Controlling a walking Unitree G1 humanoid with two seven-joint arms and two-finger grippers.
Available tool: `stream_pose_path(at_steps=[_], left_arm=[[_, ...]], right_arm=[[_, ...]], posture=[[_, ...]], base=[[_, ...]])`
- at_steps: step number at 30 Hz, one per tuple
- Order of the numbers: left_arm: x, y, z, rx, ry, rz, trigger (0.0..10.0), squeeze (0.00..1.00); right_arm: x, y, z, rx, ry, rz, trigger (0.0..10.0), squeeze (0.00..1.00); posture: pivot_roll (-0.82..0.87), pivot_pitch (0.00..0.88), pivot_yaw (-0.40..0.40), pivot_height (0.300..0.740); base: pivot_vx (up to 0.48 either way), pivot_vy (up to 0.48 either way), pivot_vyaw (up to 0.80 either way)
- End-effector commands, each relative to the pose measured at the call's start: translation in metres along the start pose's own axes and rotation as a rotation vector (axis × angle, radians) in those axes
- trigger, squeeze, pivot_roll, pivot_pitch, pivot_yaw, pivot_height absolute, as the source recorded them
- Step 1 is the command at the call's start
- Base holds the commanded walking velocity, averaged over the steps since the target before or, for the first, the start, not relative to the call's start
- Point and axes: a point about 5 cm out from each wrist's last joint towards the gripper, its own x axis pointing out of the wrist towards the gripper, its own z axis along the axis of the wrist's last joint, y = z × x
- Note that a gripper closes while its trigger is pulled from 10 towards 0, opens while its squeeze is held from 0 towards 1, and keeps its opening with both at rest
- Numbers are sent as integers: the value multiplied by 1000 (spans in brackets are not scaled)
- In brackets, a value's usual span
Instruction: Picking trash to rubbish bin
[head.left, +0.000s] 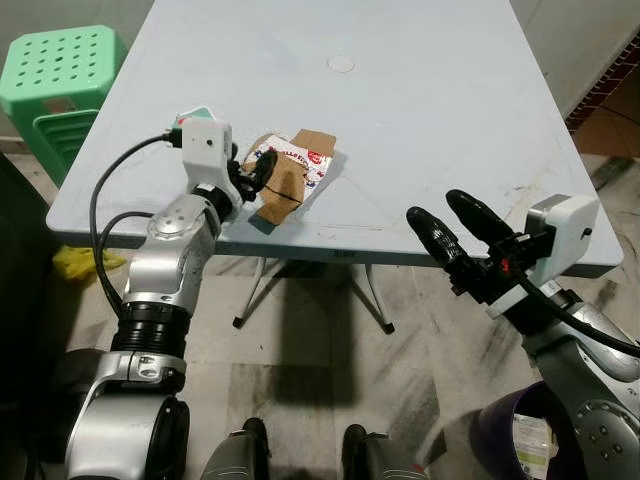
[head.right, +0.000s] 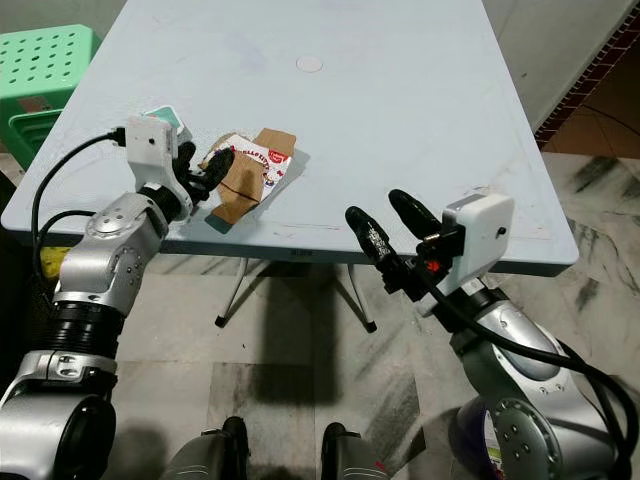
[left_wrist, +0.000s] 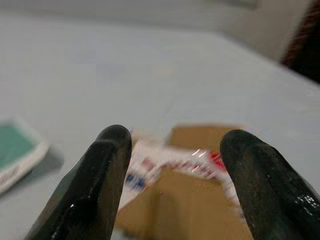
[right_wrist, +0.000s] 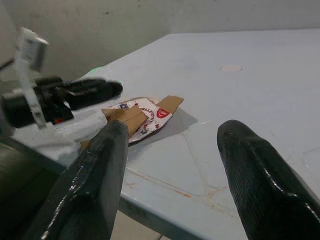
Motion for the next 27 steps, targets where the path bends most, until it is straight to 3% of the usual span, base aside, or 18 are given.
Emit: stream_pose_path(at_steps=[1,7,11,19,20,27], left_arm=[[-8,-5,6,0,-29,-60,10000,0],[-28,-15,7,79,-29,-195,10000,0],[-47,-19,-1,134,35,-283,10000,0],[-59,-21,-11,160,99,-355,10000,0],[-62,-21,-13,196,113,-373,10000,0],[-63,-19,-16,213,141,-408,10000,0]], right_arm=[[-5,-1,2,-1,3,-10,10000,0],[-4,-2,2,2,6,-5,10000,0],[-2,-3,1,11,10,9,10000,0],[1,-2,2,18,10,26,10000,0],[1,-1,3,21,12,36,10000,0],[-1,-1,4,29,13,45,10000,0]], posture=[[-150,322,-18,740],[-127,330,-33,740],[-111,334,-43,740],[-109,336,-51,740],[-108,337,-52,740],[-109,342,-53,740]], base=[[0,0,0],[0,0,0],[0,0,0],[0,0,0],[0,0,0],[0,0,0]])
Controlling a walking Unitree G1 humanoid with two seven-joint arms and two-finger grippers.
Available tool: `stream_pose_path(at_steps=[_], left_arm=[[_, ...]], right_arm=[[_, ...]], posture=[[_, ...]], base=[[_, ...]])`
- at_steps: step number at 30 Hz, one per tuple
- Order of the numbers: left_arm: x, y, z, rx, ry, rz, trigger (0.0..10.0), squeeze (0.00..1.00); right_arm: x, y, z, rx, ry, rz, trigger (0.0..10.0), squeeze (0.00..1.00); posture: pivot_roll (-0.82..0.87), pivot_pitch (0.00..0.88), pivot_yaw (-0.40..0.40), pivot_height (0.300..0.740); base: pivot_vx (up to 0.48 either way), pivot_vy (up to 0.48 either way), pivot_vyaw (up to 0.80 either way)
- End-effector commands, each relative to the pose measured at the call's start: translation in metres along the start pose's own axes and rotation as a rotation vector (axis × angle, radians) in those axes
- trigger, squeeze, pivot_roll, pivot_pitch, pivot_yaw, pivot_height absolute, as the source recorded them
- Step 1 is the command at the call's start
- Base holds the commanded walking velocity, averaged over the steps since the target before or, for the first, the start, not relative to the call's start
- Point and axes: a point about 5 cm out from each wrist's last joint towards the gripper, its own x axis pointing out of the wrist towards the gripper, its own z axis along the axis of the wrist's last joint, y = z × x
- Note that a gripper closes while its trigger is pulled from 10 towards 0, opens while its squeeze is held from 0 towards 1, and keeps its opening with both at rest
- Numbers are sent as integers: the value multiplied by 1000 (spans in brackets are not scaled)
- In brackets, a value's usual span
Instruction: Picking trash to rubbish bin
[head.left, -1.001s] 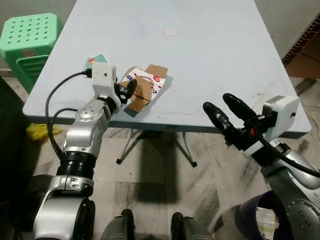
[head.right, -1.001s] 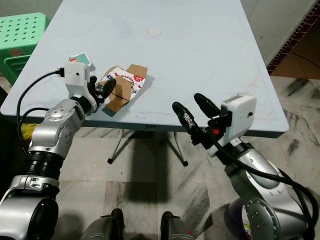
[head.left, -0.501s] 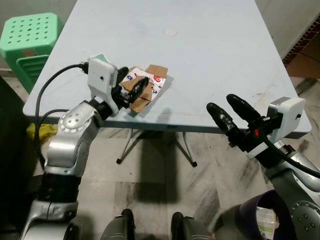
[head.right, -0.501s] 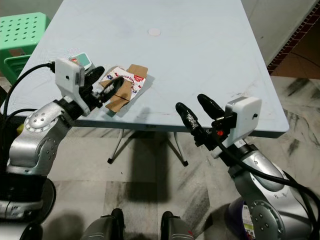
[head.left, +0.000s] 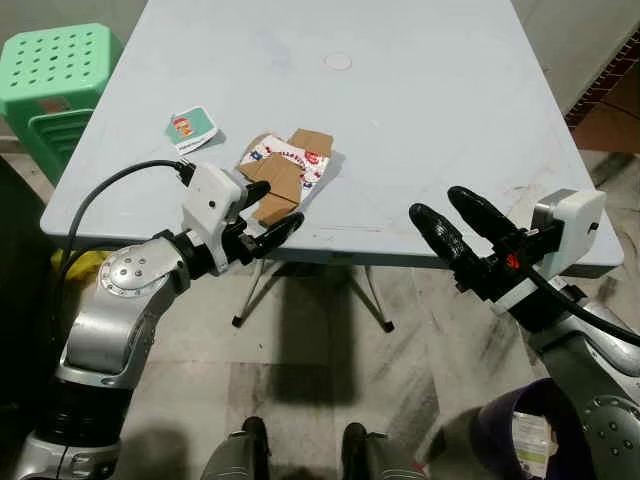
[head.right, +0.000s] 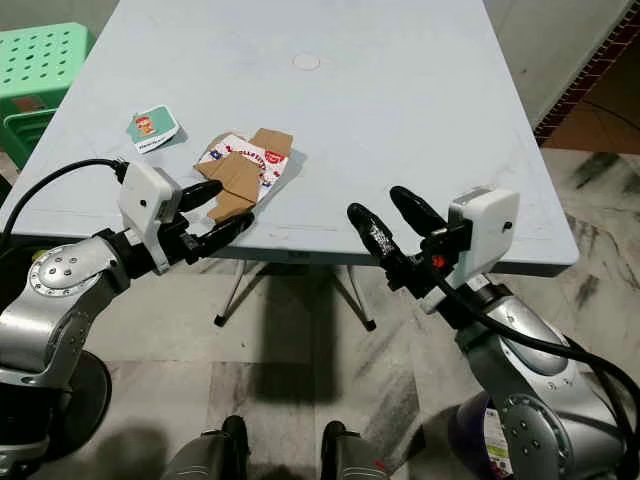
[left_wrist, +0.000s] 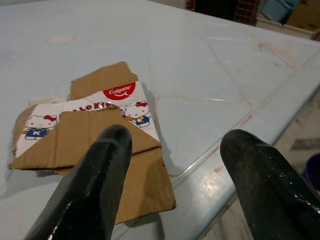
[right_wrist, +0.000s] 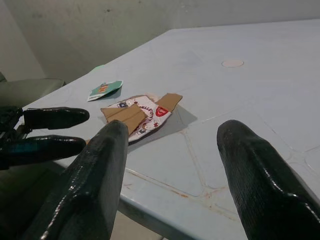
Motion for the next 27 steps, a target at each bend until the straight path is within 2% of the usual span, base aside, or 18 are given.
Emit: stream_pose_path(at_steps=[1,8,18,27], left_arm=[[-1,-3,-3,24,19,-36,10000,0],[-5,0,-8,34,40,-39,10000,0],[-18,8,-25,55,122,-25,10000,0],[-15,8,-33,62,139,-22,10000,0]], right_arm=[[-3,2,3,4,-2,20,10000,0],[-5,2,4,7,2,21,10000,0],[-7,0,5,0,8,18,10000,0],[-7,-1,6,-3,7,12,10000,0]], posture=[[-109,342,-53,740],[-112,347,-53,740],[-107,348,-53,740],[-119,353,-50,740]], base=[[0,0,0],[0,0,0],[0,0,0],[0,0,0]])
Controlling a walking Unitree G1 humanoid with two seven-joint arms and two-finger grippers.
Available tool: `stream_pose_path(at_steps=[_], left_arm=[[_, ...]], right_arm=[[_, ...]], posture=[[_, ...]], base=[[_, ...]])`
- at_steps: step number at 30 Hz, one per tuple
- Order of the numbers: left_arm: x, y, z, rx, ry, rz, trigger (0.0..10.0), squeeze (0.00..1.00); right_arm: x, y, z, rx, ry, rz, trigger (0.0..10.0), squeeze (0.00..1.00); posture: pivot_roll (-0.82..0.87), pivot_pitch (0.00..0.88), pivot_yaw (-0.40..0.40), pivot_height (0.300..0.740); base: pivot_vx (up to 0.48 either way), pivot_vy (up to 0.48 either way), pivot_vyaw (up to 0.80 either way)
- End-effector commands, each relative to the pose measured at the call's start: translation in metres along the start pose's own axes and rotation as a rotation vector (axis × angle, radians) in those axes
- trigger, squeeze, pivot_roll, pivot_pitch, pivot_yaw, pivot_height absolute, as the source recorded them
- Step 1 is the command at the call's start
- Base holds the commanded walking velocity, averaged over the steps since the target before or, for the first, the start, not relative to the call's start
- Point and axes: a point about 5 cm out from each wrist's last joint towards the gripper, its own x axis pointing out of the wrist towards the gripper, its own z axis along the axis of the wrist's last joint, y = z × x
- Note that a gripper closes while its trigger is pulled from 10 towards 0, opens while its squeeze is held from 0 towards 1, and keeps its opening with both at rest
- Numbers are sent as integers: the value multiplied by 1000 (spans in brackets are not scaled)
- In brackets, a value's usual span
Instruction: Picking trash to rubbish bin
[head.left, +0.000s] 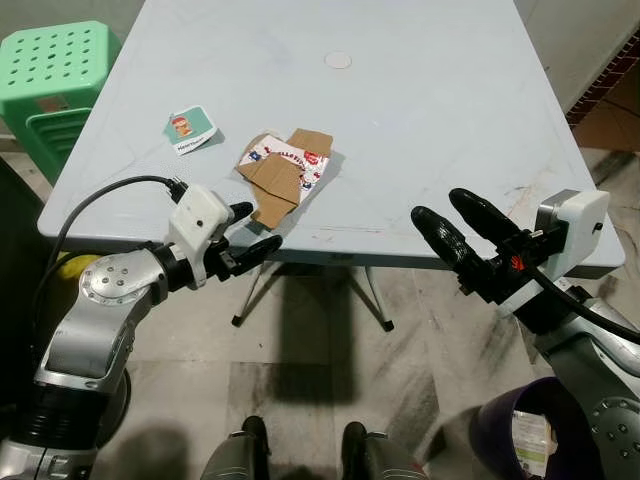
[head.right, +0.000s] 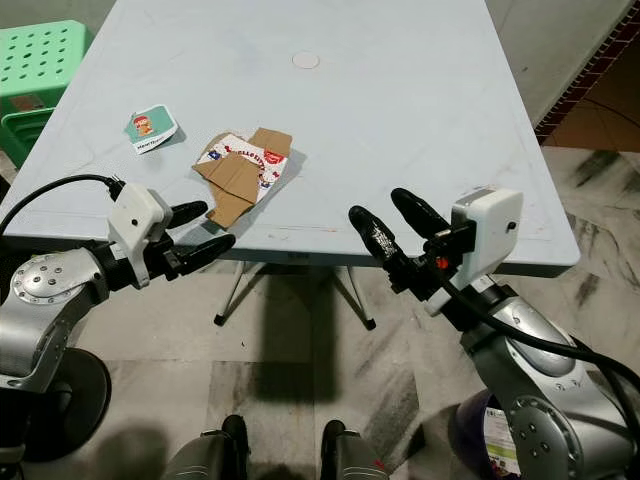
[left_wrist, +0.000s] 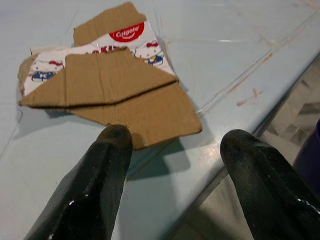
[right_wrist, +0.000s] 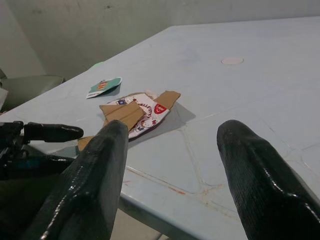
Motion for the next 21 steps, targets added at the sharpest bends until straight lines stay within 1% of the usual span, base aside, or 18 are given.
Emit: stream_pose_path(at_steps=[1,5,6,7,10,13,15,21], left_arm=[[2,-5,-3,17,5,-25,10000,0],[11,-5,2,40,-13,-50,10000,0],[11,-5,2,40,-13,-50,10000,0],[17,-3,5,48,-24,-57,10000,0],[24,0,9,68,-35,-59,10000,0],[26,1,10,67,-44,-62,10000,0],[30,1,9,77,-44,-68,10000,0],[33,-1,3,75,-32,-93,10000,0]], right_arm=[[-4,1,4,2,-6,6,10000,0],[-7,0,5,0,-11,-9,10000,0],[-7,0,5,0,-11,-9,10000,0],[-8,0,5,-2,-13,-17,10000,0],[-10,0,6,-4,-14,-28,10000,0],[-11,0,6,-6,-14,-30,10000,0],[-12,0,7,-8,-16,-37,10000,0],[-15,-1,9,-11,-16,-48,10000,0]], posture=[[-123,355,-47,740],[-129,356,-42,740],[-129,356,-42,740],[-134,358,-36,740],[-140,361,-31,740],[-144,360,-29,740],[-150,360,-26,740],[-160,368,-22,740]], base=[[0,0,0],[0,0,0],[0,0,0],[0,0,0],[0,0,0],[0,0,0],[0,0,0],[0,0,0]])
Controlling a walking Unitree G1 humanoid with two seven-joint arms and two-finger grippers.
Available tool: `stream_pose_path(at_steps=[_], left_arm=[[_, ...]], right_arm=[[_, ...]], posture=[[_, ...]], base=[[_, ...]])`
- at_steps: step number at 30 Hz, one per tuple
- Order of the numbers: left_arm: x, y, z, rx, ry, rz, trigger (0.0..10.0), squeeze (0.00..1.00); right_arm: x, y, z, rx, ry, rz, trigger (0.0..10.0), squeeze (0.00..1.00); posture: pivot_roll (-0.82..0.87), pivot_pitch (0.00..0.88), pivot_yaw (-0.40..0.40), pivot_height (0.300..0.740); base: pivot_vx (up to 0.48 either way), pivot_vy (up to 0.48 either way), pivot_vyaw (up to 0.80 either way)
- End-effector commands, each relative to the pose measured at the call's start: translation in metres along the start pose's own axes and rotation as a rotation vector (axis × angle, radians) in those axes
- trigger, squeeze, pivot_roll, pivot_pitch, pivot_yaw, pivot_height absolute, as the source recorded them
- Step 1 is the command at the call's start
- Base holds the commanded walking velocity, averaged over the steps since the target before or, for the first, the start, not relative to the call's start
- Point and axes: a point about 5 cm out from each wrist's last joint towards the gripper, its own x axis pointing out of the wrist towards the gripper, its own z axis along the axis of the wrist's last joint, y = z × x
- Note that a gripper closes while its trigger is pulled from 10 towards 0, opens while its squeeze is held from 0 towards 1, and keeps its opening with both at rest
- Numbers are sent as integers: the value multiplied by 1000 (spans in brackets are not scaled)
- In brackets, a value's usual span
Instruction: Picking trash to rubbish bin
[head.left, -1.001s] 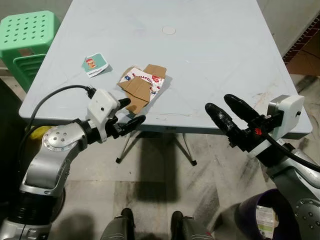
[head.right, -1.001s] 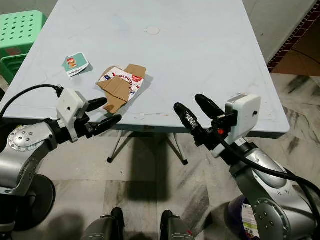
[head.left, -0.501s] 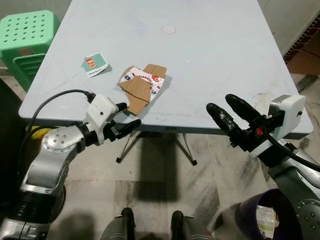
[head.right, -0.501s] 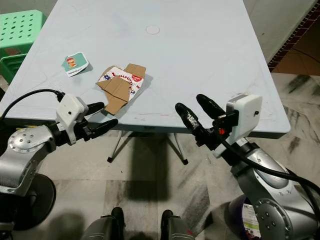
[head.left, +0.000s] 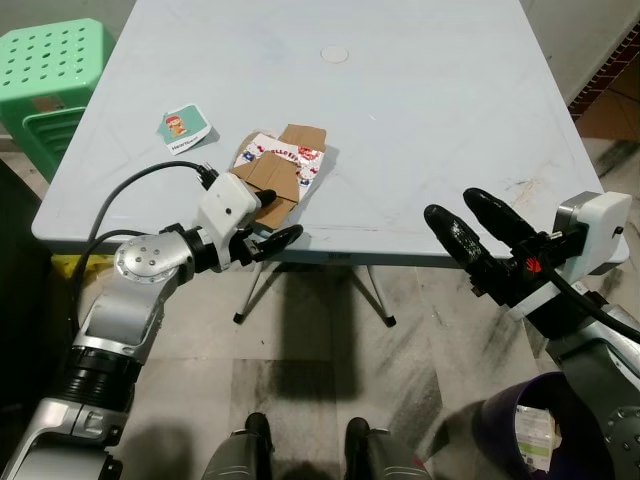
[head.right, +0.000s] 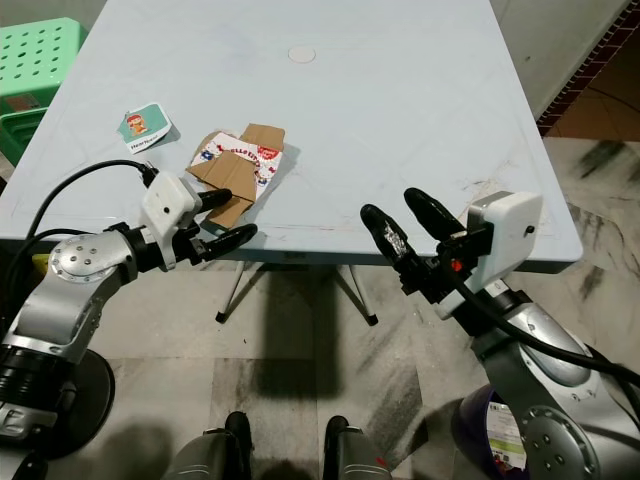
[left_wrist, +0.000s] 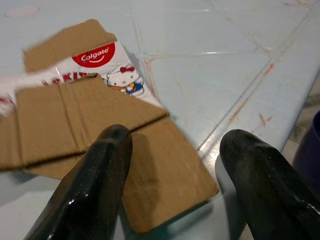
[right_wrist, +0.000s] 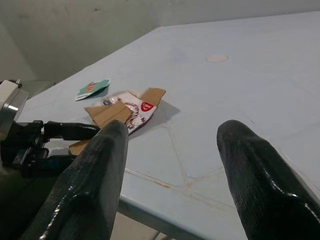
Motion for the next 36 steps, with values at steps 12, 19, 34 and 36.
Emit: stream_pose_path(at_steps=[12,19,34,36], left_arm=[[-2,3,-11,-4,22,10,0,0],[-2,4,-10,-20,-1,24,0,0],[-1,9,-5,-14,-32,56,0,0],[-1,9,-5,-14,-34,57,0,0]], right_arm=[[-8,1,6,-7,-10,-22,10000,0],[-10,1,7,0,-14,-32,10000,0],[-9,1,9,9,-27,-37,10000,0],[-9,1,9,9,-27,-38,10000,0]], posture=[[-161,374,-19,740],[-161,375,-19,740],[-161,374,-24,740],[-161,374,-24,740]], base=[[0,0,0],[0,0,0],[0,0,0],[0,0,0]])
